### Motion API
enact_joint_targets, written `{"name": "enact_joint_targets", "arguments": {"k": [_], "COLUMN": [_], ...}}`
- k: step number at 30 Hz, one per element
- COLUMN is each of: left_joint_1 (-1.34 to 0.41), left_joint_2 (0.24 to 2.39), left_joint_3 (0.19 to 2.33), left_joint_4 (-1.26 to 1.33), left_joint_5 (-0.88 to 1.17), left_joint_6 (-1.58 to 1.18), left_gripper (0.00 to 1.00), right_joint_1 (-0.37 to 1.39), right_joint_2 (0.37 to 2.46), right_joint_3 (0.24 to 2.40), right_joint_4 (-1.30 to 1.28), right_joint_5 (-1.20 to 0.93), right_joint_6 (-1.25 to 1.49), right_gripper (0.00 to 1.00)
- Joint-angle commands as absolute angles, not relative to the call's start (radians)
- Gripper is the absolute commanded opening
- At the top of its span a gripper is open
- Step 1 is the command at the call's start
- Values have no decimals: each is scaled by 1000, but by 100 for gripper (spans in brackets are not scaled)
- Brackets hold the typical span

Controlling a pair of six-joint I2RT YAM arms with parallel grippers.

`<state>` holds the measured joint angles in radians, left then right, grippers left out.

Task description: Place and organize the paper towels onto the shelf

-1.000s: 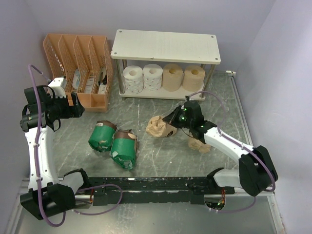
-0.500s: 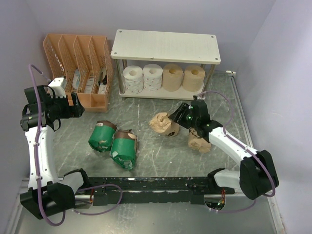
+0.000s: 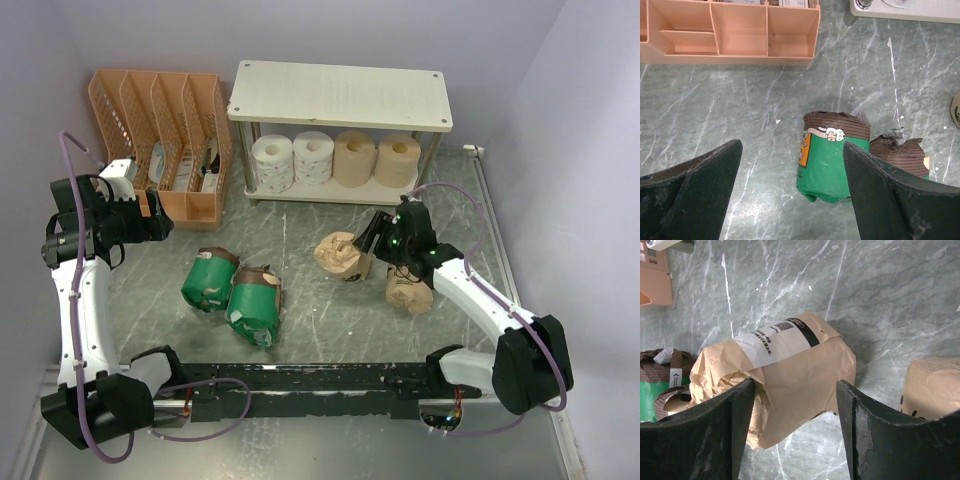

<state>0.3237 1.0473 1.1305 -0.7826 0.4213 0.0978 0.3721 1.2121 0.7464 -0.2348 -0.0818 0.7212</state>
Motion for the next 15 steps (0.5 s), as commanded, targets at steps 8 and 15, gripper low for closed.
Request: {"name": "enact_joint_targets", "arguments": {"k": [8, 15], "left_joint_1": [334, 334], "left_joint_2": [1049, 1059], "left_joint_3": [1148, 1150], "left_joint_4": [-763, -762], "left_joint_5": [416, 419], "left_joint_6": [97, 98], "left_gripper": [94, 94], "right_joint_1": [367, 367], "right_joint_2": [1107, 1068], "right_joint_3": [773, 757], "right_joint_4": [-446, -447], "right_joint_5": [145, 176], "right_joint_6": [669, 681], "right_gripper": [70, 77]}}
